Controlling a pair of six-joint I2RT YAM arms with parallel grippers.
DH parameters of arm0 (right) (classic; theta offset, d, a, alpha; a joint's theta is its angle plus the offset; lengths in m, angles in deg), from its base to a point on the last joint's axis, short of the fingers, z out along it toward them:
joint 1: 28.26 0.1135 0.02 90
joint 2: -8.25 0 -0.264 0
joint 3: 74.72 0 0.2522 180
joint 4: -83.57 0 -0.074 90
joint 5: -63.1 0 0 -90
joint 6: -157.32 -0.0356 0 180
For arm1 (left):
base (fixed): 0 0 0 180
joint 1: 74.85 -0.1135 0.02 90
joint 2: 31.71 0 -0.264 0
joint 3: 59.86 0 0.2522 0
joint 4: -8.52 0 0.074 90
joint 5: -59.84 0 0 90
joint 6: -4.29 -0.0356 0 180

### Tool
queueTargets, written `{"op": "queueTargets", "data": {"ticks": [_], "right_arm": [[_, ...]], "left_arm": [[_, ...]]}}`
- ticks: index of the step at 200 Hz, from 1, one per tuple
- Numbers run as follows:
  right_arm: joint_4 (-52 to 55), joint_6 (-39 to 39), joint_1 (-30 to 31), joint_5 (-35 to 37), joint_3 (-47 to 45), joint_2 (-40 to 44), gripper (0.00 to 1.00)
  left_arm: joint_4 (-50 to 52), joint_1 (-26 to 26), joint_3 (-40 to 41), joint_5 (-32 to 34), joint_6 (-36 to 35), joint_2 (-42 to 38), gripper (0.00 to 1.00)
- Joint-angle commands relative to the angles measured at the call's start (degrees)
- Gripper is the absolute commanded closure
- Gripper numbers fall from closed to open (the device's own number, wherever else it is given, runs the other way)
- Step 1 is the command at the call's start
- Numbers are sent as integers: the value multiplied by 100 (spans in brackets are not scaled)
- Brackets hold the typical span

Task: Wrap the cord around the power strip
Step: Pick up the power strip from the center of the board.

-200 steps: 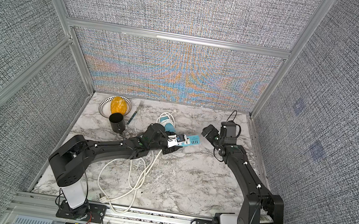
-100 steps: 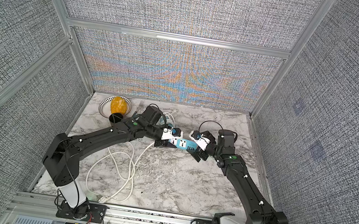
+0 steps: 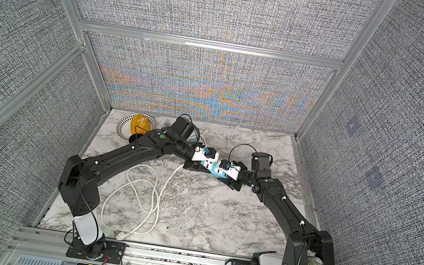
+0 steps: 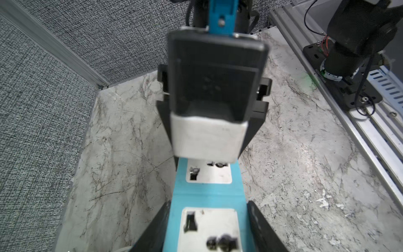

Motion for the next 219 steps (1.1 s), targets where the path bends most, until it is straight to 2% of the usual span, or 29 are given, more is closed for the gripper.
{"op": "queueTargets", "data": {"ticks": [1,10,17,21,27,31,50,71,87,127,140,171,198,219], "right_arm": [[-475,-434,-8,65,-76,101,52],[-552,-503,-8,57,-124,174,59],[-582,-578,-8,65,-127,223,69],[-583,-586,-10,50,-128,239,74],[-574,-607,-8,41,-128,272,80],[-582,-643,-7,39,-126,288,81],[-626,-758,-35,31,-322,352,83],[-726,-895,-114,-63,-442,464,83],[-759,-965,-165,-171,-477,562,83],[-689,-1042,-227,-351,-367,681,80],[-685,-1120,-240,-471,-326,743,78],[-546,-1154,-243,-625,-319,878,70],[-607,-1256,-272,-596,-498,1128,64],[-788,-1419,-295,-593,-658,1330,59]], "left_arm": [[153,23,-28,-257,51,-19,100],[158,23,-64,-222,55,-6,98],[139,23,-80,-179,80,7,94],[86,23,-74,-138,128,0,90],[-32,19,-51,-62,228,-2,77],[-118,23,-24,-5,291,-14,71],[-799,14,207,301,720,-146,50],[-1382,-10,452,696,1128,-378,47],[-1310,-21,465,721,1051,-409,46],[-99,-22,51,364,505,-80,48],[64,-30,14,344,456,-4,57],[-181,-135,118,9,594,-18,91],[-524,-338,217,-468,853,-63,100],[-576,-394,200,-707,934,-46,100]]}}
